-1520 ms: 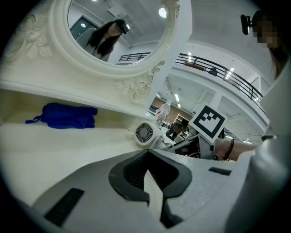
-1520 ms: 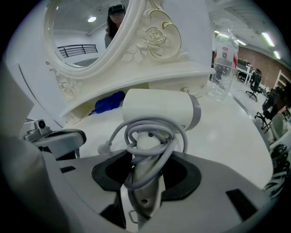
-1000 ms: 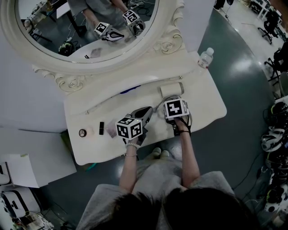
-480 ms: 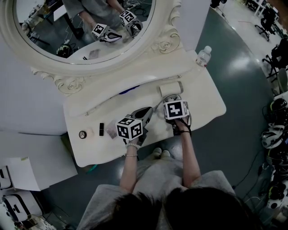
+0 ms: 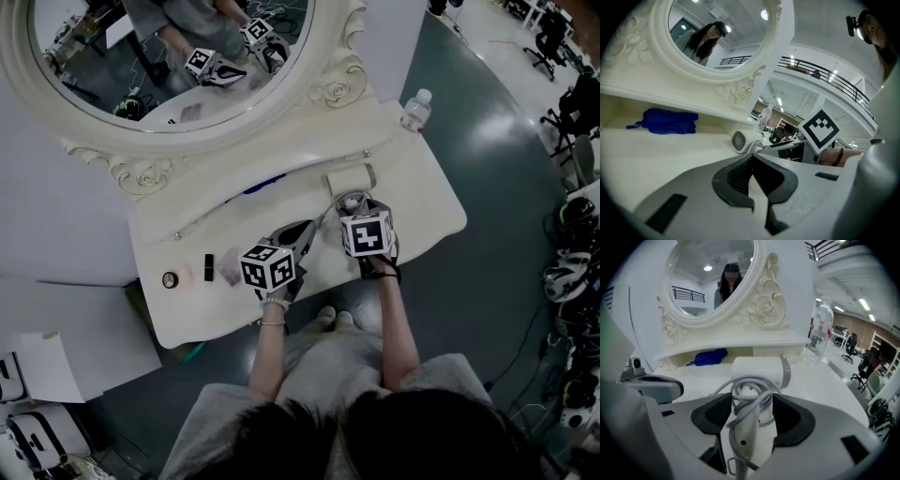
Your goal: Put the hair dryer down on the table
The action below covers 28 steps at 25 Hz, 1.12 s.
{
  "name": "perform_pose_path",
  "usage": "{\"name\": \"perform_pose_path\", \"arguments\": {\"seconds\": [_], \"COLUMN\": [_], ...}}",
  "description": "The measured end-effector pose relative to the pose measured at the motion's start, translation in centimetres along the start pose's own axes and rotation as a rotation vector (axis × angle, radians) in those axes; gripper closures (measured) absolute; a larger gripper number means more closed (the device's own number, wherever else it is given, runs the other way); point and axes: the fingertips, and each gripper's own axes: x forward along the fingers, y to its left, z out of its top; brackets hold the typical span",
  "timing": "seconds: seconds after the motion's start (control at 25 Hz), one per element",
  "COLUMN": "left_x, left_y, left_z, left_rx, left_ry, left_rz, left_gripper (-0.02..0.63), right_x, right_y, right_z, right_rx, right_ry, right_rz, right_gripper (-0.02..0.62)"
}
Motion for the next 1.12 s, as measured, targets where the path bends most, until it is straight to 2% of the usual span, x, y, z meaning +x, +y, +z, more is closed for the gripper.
{"name": "perform_pose_path", "arguments": {"seconds": [0.16, 0.36, 0.44, 0.52, 0.64, 0.8, 1.12], "left_x": [-0.7, -1.3, -1.6, -2.0, -2.6, -3.5, -5.3], "left_y": [-0.7, -2.0, -2.7, -3.4, -4.4, -6.0, -10.0], "left_z": [1.0, 2.1, 2.3, 2.5, 2.8, 3.7, 5.8], "left_rx": [0.033, 0.07, 0.082, 0.094, 0.113, 0.142, 0.221], "left_ry": [-0.062, -0.109, -0.122, -0.133, -0.155, -0.186, -0.244], "left_rz": [0.008, 0.0, -0.006, -0.012, -0.019, -0.033, -0.082], "left_gripper": [0.601, 0.601, 0.601, 0.601, 0.601, 0.601, 0.601], "right_x": [-1.7, -3.6, -4.5, -5.5, -7.4, -10.5, -16.0], "right_y": [-0.1, 0.8, 1.0, 1.0, 1.3, 1.6, 2.9], "right_z": [1.5, 2.3, 2.5, 2.7, 3.4, 4.8, 6.1], "right_rx": [0.053, 0.099, 0.108, 0.111, 0.141, 0.158, 0.098], "right_ry": [-0.118, -0.184, -0.207, -0.236, -0.29, -0.369, -0.508], "right_rz": [0.008, 0.082, 0.103, 0.106, 0.14, 0.172, 0.275], "right_gripper": [0.337, 0.347, 0.377, 0.452, 0.477, 0.544, 0.588]}}
